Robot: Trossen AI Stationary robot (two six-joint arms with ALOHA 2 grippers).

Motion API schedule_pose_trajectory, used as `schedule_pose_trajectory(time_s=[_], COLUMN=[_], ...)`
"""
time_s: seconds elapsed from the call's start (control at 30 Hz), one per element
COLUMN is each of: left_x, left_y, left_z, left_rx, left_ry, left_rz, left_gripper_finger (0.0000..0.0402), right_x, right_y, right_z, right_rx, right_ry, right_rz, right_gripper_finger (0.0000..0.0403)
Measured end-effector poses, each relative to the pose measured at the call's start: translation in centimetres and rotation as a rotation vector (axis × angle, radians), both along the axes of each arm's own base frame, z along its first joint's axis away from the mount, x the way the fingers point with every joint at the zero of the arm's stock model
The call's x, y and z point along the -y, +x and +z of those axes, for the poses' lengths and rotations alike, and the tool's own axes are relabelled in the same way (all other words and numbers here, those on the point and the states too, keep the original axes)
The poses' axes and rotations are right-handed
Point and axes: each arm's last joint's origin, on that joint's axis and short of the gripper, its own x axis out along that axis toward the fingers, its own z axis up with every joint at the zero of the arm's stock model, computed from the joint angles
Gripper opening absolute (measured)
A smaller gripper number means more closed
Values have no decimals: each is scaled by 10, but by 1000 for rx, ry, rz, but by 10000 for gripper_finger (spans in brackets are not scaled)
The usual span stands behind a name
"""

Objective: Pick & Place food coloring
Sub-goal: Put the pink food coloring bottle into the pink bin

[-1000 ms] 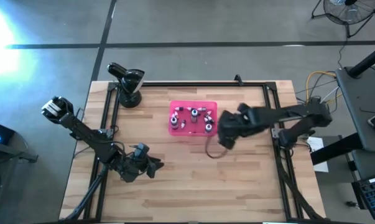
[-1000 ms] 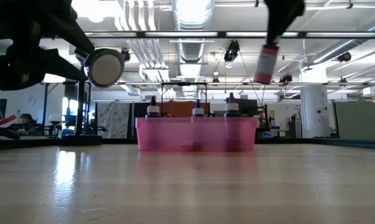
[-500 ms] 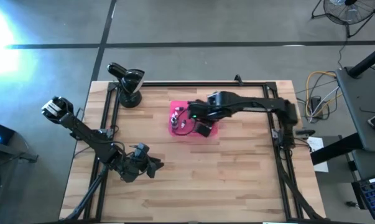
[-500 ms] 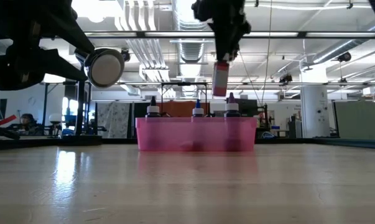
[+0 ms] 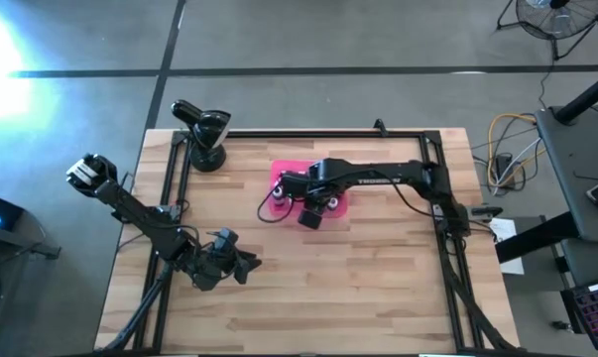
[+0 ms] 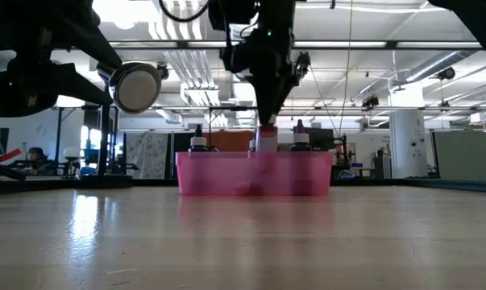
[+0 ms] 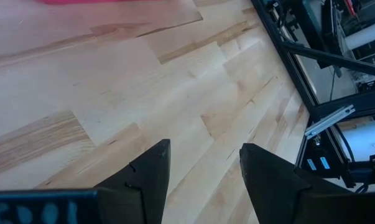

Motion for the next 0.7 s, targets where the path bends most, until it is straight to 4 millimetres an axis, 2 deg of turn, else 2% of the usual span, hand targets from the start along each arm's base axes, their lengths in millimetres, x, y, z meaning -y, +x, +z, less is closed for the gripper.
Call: schedule_pose_trajectory(time_s=[0.23,0.43,0.7], left_x=[0,0,0], left_y=[0,0,0], left_z=[0,0,0], left_rx=[-7,-9,-9], left_ry=[-4,6,7], left_rz=[-14,-22,-23], left_gripper_finger=[170,170,170], right_x=[20,23,24], right_y=[-6,-3,-5], right_z=[-22,-32,-36], right_rx=[-25,10,-3], right_ry=[35,72,60], right_rz=[-64,-74,-66], right_gripper_finger=[107,114,178])
